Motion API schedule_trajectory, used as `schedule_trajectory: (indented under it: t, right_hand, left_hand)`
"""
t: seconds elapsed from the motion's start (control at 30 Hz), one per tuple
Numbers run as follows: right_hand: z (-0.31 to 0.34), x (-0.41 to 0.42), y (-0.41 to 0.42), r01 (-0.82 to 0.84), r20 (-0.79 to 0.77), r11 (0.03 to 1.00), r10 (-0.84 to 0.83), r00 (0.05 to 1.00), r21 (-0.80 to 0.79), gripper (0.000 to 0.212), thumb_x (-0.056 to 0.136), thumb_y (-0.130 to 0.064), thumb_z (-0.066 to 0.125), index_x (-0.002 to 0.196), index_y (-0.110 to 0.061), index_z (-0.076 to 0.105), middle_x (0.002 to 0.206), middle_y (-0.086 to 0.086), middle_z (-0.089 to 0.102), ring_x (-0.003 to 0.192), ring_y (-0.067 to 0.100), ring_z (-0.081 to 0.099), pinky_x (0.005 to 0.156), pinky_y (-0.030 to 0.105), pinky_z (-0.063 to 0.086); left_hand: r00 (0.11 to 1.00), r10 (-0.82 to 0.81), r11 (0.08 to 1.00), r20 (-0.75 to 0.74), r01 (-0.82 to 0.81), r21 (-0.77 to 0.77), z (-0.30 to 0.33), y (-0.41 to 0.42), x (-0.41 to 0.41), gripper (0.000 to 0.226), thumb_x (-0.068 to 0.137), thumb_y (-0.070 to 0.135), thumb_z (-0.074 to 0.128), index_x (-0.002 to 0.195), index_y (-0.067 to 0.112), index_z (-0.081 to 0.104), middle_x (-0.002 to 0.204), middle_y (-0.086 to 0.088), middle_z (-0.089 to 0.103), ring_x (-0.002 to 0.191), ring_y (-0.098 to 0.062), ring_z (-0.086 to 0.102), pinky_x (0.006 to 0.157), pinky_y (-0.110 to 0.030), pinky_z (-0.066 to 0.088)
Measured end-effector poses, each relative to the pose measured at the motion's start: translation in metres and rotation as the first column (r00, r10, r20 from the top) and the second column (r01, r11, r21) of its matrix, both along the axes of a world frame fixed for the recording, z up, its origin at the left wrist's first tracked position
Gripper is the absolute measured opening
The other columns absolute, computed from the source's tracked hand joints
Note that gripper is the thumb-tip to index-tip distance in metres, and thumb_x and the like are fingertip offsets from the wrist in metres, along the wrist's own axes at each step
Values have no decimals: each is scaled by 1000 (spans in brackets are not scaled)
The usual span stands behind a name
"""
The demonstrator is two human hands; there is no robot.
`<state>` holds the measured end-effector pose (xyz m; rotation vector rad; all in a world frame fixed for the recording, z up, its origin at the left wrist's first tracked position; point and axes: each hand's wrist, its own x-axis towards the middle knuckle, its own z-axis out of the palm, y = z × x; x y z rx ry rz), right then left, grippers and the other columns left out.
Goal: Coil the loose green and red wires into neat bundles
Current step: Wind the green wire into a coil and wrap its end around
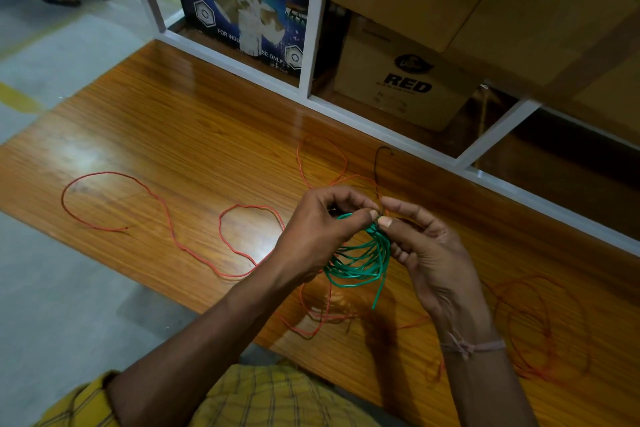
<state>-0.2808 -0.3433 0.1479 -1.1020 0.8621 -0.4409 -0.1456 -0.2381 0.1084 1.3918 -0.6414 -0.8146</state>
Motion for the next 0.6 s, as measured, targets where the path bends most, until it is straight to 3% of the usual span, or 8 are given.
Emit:
schedule_trajectory:
  t: [0.2, 0.43, 0.6]
  right_hand:
    - [-3, 1, 4, 33, 18, 997, -32, 999, -68, 15, 87, 10, 71, 97, -2, 70, 85, 3, 76, 72, 8, 72, 60, 18, 55]
    - [-4, 3, 6, 37, -15, 965, -43, 999, -259, 2, 93, 1, 72, 95, 2, 72, 75, 2, 75, 68, 5, 69, 61, 16, 53]
    - [-3, 5, 1, 11, -33, 960, -21, 999, -281, 5, 96, -2, 69, 94, -2, 74, 77, 5, 76, 69, 8, 69, 64, 18, 55]
  left_hand:
    - [1000, 21, 1000, -18, -21, 19, 0, -1, -1, 3, 94, 9, 80, 92, 10, 81, 63, 13, 64, 56, 5, 51, 55, -12, 37]
    - [1000, 18, 999, -22, -17, 41, 2, -1, 0, 2, 94, 12, 80, 92, 12, 81, 63, 13, 66, 56, 2, 51, 55, -15, 38]
    - [1000, -11, 998, -10, 12, 58, 1, 0, 6, 7, 98, 21, 76, 93, 18, 79, 73, 4, 61, 62, -5, 51, 59, -17, 38]
